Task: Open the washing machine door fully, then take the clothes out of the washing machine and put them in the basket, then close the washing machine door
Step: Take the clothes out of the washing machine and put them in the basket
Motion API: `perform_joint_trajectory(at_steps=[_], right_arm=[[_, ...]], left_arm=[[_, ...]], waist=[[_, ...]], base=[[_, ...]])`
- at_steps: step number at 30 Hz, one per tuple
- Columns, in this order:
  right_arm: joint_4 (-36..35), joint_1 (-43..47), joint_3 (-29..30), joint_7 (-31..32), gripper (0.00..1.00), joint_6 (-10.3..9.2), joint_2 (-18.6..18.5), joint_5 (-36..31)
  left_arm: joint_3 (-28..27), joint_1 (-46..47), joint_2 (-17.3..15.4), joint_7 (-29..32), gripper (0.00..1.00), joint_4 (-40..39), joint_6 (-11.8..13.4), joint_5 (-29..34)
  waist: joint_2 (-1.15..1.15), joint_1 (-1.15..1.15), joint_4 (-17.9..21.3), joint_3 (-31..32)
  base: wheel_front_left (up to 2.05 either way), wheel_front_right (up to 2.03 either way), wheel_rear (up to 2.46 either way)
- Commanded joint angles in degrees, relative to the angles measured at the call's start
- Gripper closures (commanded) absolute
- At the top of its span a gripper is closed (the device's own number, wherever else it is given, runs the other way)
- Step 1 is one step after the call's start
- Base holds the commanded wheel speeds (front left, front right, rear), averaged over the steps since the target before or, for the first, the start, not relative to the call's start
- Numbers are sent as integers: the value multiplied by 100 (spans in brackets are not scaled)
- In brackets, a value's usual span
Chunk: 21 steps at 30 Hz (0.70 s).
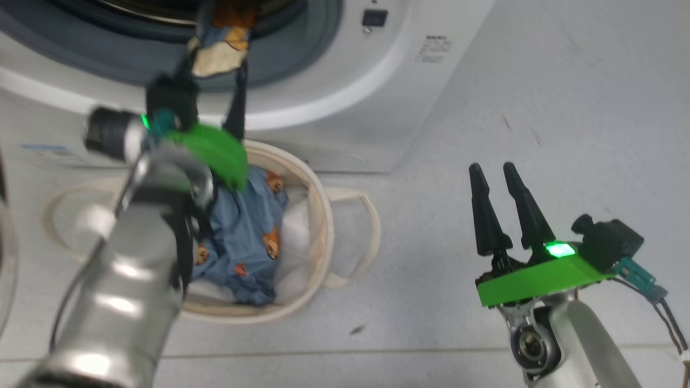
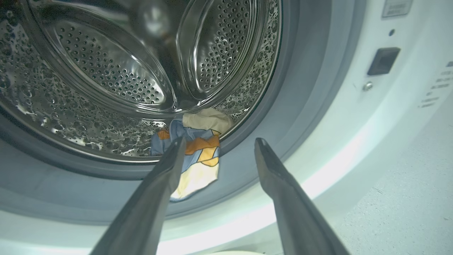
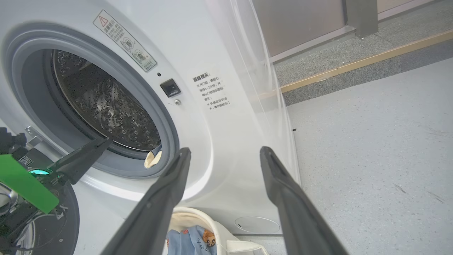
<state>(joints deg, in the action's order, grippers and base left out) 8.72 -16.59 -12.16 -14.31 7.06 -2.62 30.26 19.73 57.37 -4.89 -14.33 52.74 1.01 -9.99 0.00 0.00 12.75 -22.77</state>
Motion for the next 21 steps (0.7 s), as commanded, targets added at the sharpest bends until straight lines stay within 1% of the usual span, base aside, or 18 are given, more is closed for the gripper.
perform_joint_trajectory(at_steps=[1,8,15,17,21], right_arm=[[-136,127,-79,-69,0,43,-26,-83],[-80,461,96,-69,0,43,-26,-263],[-50,706,151,-69,0,43,-26,-315],[-48,748,167,-69,0,43,-26,-322],[-45,813,144,-69,0,43,-26,-311]], left_arm=[[-129,-226,-149,-65,0,-329,44,-18],[-336,-1668,-162,-66,0,-1589,233,-123],[-586,-2781,-85,-66,0,-2502,392,-213],[-693,-3025,-63,-66,0,-2768,408,-251],[-871,-3483,-49,-66,0,-3169,337,-267]], waist=[[0,0,-284,381],[0,0,-496,1008],[0,0,-564,1265],[0,0,-574,1306],[0,0,-587,1365]], base=[[0,0,0],[0,0,0],[0,0,0],[0,0,0],[0,0,0]])
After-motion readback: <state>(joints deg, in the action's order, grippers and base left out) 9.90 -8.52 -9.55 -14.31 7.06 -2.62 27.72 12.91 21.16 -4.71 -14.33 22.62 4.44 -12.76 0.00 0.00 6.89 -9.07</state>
